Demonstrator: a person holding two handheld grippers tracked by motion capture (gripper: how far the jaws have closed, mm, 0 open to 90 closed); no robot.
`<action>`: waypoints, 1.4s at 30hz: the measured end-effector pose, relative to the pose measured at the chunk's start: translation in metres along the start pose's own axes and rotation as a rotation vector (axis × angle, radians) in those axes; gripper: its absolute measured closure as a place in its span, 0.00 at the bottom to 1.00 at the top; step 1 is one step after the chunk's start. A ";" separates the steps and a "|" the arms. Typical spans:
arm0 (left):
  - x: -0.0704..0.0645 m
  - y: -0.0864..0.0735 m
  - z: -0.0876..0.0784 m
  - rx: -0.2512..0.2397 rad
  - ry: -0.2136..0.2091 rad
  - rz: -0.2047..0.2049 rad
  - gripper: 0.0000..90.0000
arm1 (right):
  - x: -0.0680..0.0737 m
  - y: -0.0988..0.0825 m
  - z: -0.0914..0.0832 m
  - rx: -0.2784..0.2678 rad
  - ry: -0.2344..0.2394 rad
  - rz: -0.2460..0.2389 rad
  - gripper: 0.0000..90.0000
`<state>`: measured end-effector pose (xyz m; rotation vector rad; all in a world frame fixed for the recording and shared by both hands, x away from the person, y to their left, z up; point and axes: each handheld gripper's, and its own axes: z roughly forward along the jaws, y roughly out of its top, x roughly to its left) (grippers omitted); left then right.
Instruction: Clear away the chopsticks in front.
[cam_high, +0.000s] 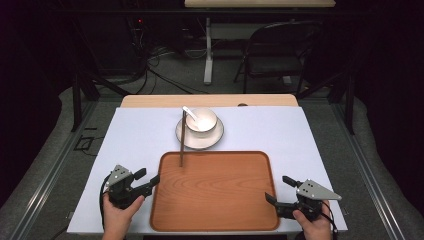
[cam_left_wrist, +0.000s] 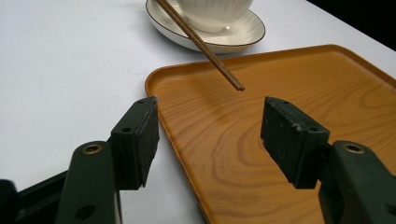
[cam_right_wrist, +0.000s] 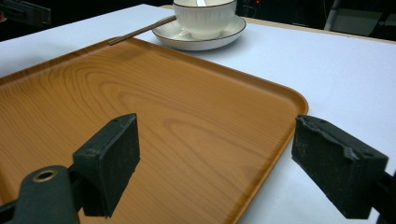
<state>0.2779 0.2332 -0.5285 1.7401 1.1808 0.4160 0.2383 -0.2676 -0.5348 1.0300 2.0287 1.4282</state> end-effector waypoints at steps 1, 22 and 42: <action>0.000 0.000 0.000 0.002 0.001 -0.003 0.40 | 0.000 0.000 0.000 0.001 -0.001 0.000 0.17; -0.004 0.010 0.012 0.044 0.021 -0.060 0.33 | 0.000 0.000 0.000 0.008 -0.001 0.006 0.16; 0.013 0.058 0.036 0.087 0.007 -0.114 0.35 | -0.001 0.001 0.003 0.017 0.010 0.022 0.16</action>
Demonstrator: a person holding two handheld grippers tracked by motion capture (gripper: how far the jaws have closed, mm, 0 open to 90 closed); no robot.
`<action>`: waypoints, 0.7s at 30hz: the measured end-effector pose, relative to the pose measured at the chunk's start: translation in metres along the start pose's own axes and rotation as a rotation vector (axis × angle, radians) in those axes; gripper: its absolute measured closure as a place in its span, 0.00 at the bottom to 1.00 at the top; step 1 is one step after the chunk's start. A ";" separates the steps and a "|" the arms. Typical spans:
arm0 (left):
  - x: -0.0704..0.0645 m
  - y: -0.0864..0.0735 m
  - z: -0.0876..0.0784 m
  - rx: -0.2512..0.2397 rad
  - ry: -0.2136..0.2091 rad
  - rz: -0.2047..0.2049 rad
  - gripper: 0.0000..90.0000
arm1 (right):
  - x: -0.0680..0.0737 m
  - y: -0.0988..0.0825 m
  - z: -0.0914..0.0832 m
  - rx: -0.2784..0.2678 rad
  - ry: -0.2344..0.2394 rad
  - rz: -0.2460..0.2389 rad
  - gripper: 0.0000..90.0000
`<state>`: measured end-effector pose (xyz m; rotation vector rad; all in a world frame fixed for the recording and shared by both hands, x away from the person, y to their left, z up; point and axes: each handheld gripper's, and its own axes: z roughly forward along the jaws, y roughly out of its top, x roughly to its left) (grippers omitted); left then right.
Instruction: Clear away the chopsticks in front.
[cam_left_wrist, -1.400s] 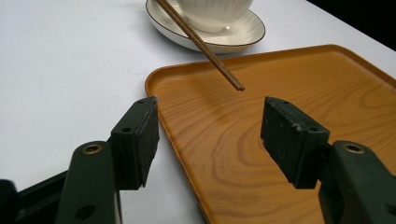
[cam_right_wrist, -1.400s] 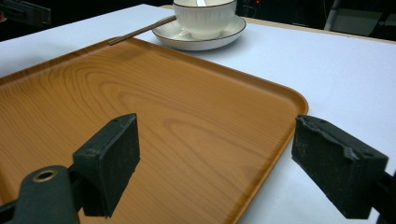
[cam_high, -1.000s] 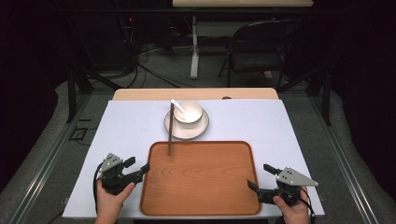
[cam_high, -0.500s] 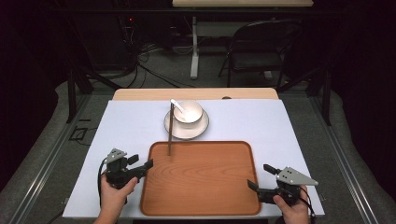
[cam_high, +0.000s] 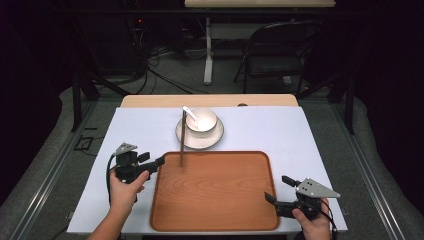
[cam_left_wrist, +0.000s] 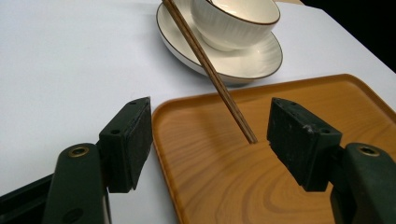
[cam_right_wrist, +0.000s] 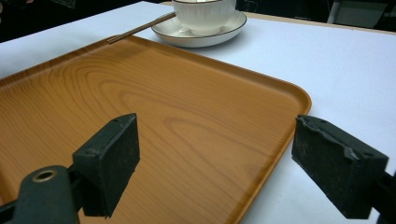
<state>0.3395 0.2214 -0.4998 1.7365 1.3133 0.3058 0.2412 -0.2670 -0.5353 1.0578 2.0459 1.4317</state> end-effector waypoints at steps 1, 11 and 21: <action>0.000 0.002 0.002 0.003 0.002 -0.003 0.35 | 0.000 0.000 0.000 0.000 0.000 0.000 0.16; 0.003 0.025 0.023 0.003 0.020 -0.038 0.35 | 0.000 0.000 0.000 -0.002 0.002 -0.003 0.16; 0.009 0.051 0.039 0.038 0.064 -0.046 0.34 | 0.000 0.000 0.000 -0.001 0.006 -0.002 0.16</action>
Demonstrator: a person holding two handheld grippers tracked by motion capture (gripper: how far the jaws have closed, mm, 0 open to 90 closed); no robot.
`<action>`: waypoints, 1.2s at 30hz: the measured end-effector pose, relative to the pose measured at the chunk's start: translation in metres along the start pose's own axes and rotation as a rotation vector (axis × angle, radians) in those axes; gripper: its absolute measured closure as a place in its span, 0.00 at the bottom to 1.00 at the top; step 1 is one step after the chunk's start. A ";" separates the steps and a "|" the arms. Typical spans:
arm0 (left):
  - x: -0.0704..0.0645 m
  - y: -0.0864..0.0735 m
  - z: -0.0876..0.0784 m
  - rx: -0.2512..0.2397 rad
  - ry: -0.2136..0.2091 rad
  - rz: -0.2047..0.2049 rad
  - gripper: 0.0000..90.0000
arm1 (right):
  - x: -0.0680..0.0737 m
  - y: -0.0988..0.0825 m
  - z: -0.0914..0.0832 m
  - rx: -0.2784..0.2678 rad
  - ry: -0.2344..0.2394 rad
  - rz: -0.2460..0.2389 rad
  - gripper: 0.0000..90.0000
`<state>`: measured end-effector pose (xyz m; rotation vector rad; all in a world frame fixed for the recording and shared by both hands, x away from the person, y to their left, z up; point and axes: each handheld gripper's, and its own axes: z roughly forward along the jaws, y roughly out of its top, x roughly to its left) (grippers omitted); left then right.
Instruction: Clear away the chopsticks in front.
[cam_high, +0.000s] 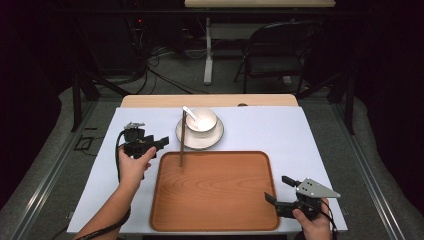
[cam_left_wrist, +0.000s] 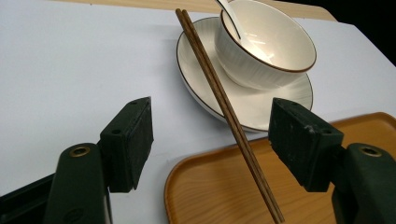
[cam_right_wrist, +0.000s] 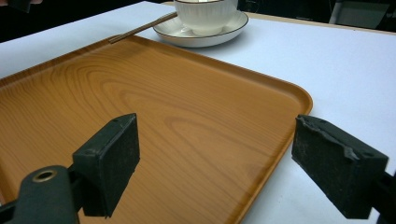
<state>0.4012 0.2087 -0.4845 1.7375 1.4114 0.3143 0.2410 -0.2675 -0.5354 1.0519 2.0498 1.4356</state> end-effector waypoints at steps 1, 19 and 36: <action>0.000 0.002 0.002 0.002 0.003 -0.003 0.34 | 0.000 0.000 0.000 0.000 0.001 0.000 0.16; -0.008 0.039 0.028 0.051 0.071 -0.001 0.29 | 0.000 0.000 0.000 -0.002 0.002 0.001 0.16; -0.007 0.049 0.056 0.109 0.050 -0.016 0.39 | -0.001 0.000 0.000 -0.008 0.005 -0.003 0.16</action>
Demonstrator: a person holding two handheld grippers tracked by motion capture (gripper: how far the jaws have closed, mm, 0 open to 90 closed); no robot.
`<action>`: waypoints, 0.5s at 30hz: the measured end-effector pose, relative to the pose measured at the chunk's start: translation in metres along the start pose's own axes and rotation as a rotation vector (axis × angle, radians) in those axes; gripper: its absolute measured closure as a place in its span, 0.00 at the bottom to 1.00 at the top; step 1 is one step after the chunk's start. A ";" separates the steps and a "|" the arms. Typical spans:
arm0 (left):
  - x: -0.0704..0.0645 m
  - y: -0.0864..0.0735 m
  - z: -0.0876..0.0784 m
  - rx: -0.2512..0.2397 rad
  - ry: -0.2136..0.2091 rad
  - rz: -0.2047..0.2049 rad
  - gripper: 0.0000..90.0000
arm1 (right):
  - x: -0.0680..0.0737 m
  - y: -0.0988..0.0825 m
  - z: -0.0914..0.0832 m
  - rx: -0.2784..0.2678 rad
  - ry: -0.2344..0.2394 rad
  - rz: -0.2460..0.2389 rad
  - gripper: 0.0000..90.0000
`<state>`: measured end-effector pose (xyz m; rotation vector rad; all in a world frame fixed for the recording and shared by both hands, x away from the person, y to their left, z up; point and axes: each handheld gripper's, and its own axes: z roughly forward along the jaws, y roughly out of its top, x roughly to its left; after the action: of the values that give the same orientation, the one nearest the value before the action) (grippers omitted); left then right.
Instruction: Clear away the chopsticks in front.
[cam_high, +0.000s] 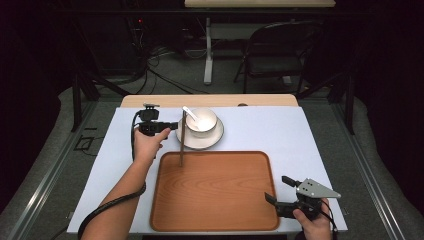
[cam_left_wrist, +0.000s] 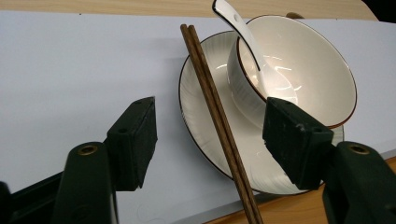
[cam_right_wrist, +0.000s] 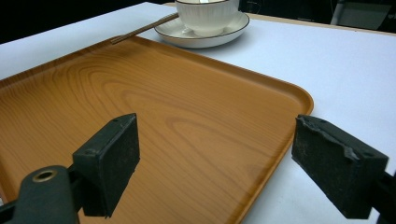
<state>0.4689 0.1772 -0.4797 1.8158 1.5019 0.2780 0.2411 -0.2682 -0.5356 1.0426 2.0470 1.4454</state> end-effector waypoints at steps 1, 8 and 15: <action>-0.001 0.001 0.001 0.011 -0.001 -0.001 0.39 | 0.000 0.000 0.000 0.002 0.000 0.001 0.16; -0.002 0.007 0.009 0.030 0.022 -0.013 0.43 | 0.000 0.000 0.000 -0.001 0.001 0.005 0.16; 0.000 0.011 0.014 -0.005 -0.007 -0.030 0.44 | 0.000 0.000 0.000 -0.004 0.003 0.007 0.16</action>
<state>0.4852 0.1715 -0.4825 1.7871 1.5207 0.2605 0.2409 -0.2689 -0.5358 1.0473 2.0435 1.4547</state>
